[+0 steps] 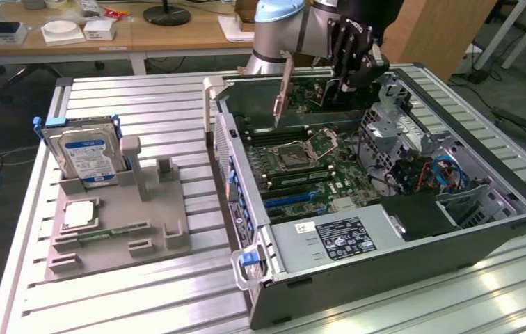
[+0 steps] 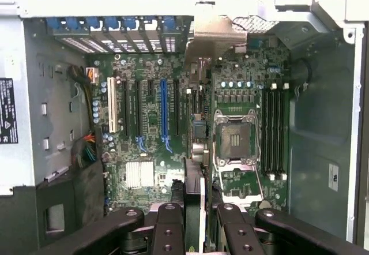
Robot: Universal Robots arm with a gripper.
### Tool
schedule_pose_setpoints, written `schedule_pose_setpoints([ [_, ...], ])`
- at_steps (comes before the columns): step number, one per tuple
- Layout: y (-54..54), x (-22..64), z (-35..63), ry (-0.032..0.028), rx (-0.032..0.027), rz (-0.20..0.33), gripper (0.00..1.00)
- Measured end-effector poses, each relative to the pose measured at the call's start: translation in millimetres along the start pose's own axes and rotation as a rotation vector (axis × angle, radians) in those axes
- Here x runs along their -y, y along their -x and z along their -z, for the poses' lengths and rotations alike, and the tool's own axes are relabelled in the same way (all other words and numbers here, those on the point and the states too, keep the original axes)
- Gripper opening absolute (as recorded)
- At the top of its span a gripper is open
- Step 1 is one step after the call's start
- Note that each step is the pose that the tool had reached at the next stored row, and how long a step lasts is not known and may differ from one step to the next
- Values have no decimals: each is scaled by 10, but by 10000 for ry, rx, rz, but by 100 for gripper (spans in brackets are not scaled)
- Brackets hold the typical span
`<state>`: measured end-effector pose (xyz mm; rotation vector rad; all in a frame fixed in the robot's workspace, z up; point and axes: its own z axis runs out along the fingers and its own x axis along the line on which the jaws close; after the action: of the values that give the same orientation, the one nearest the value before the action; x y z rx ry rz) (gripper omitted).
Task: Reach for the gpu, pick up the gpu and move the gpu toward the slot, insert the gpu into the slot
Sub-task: 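Insert the gpu into the slot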
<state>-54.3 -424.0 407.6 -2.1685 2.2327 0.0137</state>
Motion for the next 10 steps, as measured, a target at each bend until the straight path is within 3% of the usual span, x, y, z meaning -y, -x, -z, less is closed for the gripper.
schedule_pose_setpoints([
  [4,-1,1,0,10,8,363,27],
  [10,-1,1,0,9,10,380,27],
])
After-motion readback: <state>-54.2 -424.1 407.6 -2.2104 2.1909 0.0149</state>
